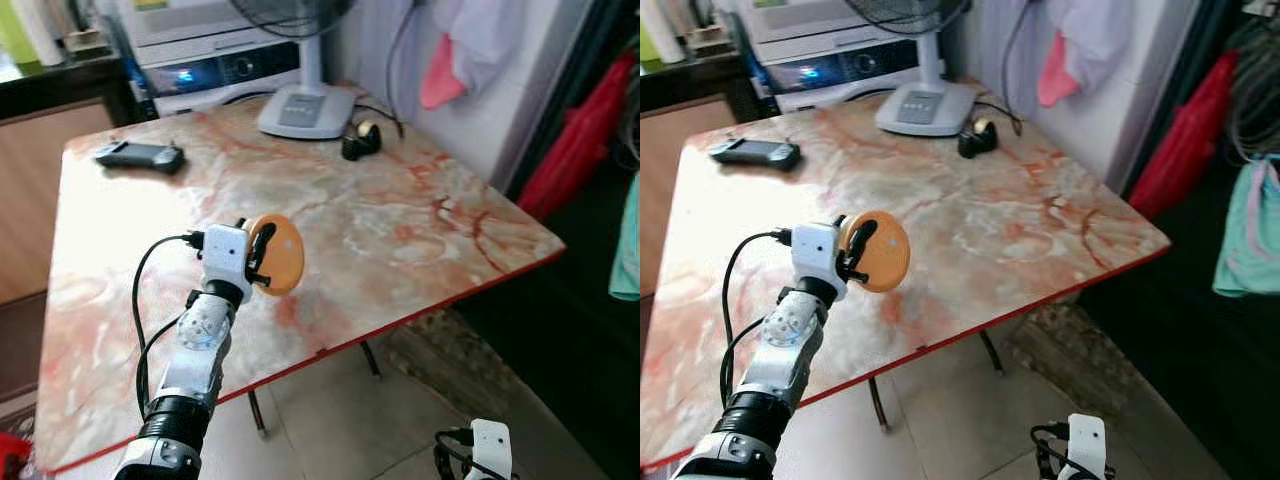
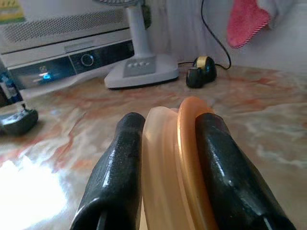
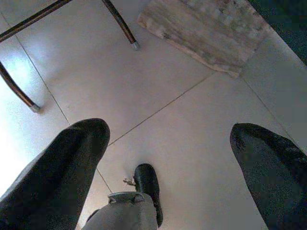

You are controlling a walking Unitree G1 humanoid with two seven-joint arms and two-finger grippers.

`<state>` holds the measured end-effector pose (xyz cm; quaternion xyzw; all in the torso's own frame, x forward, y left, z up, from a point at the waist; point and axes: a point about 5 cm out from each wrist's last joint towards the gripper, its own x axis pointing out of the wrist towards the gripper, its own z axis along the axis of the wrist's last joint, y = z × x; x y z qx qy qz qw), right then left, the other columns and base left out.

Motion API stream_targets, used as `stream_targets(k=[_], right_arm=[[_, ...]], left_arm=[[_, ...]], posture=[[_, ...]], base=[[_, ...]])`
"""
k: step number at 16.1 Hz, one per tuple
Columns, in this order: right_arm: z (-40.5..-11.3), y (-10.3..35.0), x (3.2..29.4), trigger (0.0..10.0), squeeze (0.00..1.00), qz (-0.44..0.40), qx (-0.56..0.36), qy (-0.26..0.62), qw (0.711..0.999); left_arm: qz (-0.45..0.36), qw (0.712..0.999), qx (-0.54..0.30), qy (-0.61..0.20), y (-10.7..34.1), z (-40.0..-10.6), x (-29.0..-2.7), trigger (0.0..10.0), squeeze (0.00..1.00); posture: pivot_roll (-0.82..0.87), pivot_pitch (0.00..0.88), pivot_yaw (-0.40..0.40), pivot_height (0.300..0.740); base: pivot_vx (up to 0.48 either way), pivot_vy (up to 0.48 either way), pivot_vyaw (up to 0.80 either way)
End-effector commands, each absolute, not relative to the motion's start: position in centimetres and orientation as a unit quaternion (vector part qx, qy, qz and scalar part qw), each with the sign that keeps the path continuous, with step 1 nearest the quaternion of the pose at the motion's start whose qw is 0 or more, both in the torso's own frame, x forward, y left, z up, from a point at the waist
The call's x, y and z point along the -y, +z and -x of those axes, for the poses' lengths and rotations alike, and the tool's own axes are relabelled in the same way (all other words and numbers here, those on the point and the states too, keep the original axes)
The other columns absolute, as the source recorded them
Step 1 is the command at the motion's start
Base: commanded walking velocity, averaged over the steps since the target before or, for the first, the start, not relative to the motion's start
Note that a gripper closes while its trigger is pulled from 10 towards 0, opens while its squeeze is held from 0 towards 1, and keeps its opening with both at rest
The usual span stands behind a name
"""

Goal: Restocking fridge

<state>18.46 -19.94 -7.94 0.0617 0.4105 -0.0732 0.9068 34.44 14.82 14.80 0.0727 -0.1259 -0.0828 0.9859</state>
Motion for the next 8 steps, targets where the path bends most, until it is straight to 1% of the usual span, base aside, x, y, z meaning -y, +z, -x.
stream_targets(k=[1, 8], right_arm=[[-18.06, -8.17, 19.84, 10.0, 0.00, -0.062, -0.419, -0.070, 0.903], [-18.17, -8.13, 19.82, 10.0, 0.00, -0.065, -0.419, -0.070, 0.903]], left_arm=[[-0.088, 0.983, 0.139, -0.081, 15.37, -34.64, -15.03, 10.0, 0.00], [-0.079, 0.983, 0.145, -0.079, 15.68, -34.79, -14.96, 10.0, 0.00]], posture=[[0.03, 0.000, 0.036, 0.740], [0.04, 0.000, 0.030, 0.740]], base=[[0.000, -0.480, -0.80], [0.000, 0.000, -0.80]])
